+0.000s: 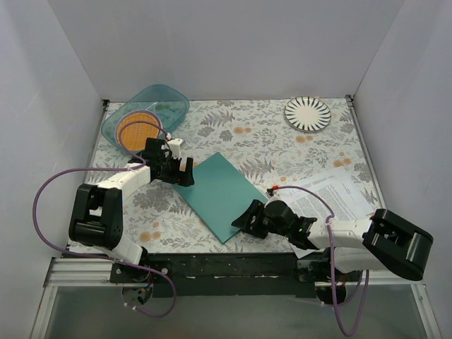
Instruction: Put the files into the folder
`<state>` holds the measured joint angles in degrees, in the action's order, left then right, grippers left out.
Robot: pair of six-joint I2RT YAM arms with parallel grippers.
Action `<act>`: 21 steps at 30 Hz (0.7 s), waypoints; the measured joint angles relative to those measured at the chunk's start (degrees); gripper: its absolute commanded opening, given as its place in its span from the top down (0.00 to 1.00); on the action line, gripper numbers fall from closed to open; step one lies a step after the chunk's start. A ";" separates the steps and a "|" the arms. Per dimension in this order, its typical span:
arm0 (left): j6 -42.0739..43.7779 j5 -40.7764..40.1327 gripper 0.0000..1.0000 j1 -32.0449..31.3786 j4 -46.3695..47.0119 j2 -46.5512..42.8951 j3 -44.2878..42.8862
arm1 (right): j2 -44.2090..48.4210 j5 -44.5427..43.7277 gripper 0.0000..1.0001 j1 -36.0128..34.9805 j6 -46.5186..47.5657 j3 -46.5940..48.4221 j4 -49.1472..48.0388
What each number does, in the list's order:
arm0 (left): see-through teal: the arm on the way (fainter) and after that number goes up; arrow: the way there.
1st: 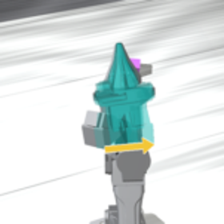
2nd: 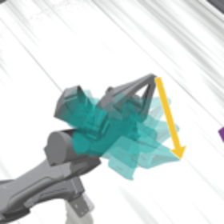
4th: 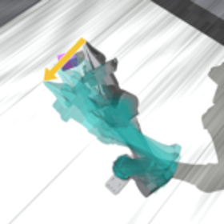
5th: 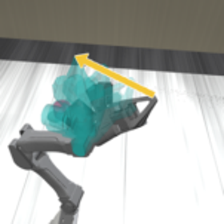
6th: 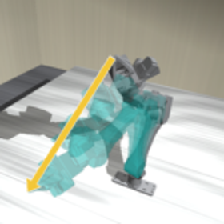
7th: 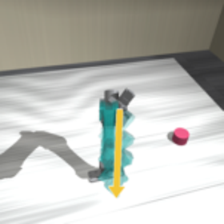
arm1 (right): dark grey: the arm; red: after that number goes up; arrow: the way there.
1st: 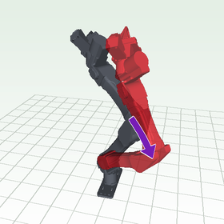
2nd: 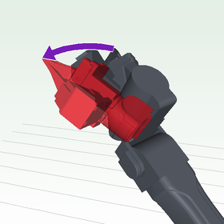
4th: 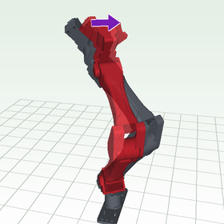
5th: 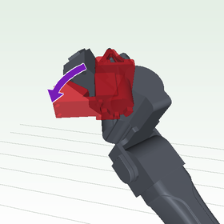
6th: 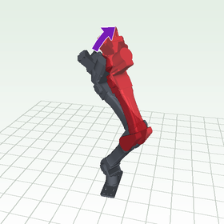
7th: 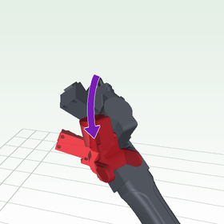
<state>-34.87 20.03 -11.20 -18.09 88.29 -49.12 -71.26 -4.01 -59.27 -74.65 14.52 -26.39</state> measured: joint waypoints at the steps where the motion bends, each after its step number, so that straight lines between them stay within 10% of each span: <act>1: 0.07 0.00 0.04 0.00 -0.04 -0.13 0.00 | 0.07 -0.24 0.32 0.00 -0.26 -0.37 -0.57; 21: 2.32 0.42 0.06 0.00 -2.49 -1.84 0.00 | 6.84 -6.67 0.32 0.00 -2.58 -4.48 -7.04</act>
<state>-32.56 20.45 -11.20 -20.58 86.46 -49.12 -64.42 -10.68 -59.27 -77.23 10.04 -33.43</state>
